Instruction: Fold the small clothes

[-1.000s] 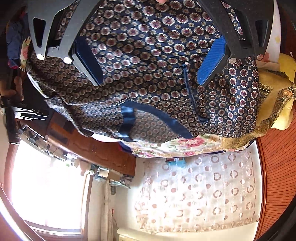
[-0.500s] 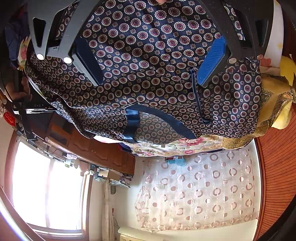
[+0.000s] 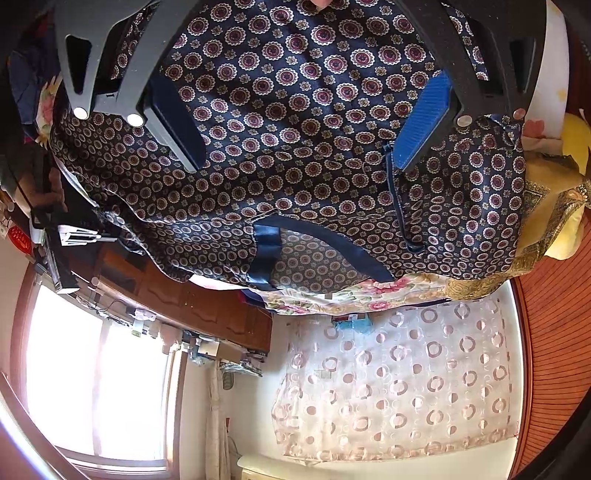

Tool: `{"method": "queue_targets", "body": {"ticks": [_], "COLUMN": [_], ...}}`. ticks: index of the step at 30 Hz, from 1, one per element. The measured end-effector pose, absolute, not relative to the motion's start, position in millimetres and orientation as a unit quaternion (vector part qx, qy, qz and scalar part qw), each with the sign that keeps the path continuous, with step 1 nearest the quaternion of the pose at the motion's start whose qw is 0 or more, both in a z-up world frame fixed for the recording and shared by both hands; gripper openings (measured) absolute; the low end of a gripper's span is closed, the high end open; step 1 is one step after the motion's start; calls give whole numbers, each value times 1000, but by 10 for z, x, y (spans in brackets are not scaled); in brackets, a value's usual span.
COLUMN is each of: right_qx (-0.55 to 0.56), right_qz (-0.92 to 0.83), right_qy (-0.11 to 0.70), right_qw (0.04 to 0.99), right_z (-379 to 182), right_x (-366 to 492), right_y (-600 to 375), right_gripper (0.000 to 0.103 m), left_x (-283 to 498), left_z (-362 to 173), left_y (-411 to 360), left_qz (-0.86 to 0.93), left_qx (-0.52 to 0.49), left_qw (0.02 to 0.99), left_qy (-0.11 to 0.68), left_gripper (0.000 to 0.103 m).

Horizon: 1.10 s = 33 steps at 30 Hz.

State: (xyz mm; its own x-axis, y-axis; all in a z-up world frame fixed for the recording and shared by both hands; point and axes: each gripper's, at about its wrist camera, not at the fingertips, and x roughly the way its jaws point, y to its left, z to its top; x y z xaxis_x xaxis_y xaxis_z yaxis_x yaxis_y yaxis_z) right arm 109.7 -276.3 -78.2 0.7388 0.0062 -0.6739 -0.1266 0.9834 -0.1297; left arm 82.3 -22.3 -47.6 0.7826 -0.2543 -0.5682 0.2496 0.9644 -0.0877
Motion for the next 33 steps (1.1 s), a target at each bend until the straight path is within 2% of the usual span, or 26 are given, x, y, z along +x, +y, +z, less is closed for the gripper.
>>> {"method": "queue_targets", "body": {"ticks": [10, 17, 24, 26, 27, 28, 31, 33], "right_qx": [-124, -143, -148, -144, -141, -137, -123, -118], "right_qz": [80, 147, 187, 186, 183, 182, 171, 152], "right_qy": [286, 271, 284, 286, 285, 283, 279, 284], "right_qw": [947, 940, 929, 929, 930, 932, 937, 939], "right_z": [-189, -202, -303, -279, -258, -246, -190, -217], "right_x": [1120, 1026, 1048, 1073, 1079, 1075, 1023, 1028], "right_y": [-2148, -1548, -1432, -1469, -1530, -1567, -1785, -1922], "right_gripper": [3, 3, 3, 10, 18, 22, 31, 32], "left_x": [802, 787, 773, 769, 774, 775, 783, 790], "left_z": [-449, -436, -449, -448, -445, -444, -446, -446], "left_y": [-86, -4, 26, 47, 58, 74, 130, 147], "left_qz": [-118, -108, -107, -106, -104, -103, -98, -95], "left_qx": [-17, -21, -24, -25, -25, -26, -30, -31], "left_qw": [948, 950, 951, 951, 951, 952, 952, 952], "left_qy": [294, 291, 290, 289, 289, 289, 289, 290], "left_gripper": [102, 102, 102, 102, 102, 102, 102, 102]}}
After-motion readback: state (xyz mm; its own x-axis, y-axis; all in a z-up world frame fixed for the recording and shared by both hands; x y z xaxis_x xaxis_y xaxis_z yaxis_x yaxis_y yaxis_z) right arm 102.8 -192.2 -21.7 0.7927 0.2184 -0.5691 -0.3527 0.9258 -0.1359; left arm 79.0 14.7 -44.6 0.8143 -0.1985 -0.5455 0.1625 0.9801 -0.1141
